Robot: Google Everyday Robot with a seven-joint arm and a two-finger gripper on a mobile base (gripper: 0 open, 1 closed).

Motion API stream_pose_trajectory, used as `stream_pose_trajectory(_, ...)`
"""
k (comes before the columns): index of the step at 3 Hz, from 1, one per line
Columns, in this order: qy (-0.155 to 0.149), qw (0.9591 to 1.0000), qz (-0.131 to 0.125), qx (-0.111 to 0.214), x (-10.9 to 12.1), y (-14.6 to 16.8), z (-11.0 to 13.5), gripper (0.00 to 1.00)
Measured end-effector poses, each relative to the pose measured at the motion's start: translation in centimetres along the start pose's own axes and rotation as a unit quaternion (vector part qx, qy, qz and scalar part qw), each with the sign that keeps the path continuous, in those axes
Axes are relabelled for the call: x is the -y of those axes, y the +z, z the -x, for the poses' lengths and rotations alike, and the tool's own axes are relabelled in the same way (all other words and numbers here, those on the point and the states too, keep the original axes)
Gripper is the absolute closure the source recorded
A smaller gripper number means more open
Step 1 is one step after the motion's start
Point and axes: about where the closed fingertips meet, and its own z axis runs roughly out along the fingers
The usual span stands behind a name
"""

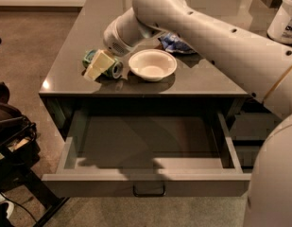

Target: Place green can into top drawer

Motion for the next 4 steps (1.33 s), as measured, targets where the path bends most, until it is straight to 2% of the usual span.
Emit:
stream_pose_trajectory(2, 0.013, 0.9999, -0.003, -0.002, 0.1, 1.1, -2.0, 0.00)
stream_pose_trajectory(3, 0.014, 0.9999, -0.003, -0.002, 0.1, 1.2, -2.2, 0.16)
stream_pose_trajectory(4, 0.014, 0.9999, -0.003, -0.002, 0.1, 1.2, -2.2, 0.38)
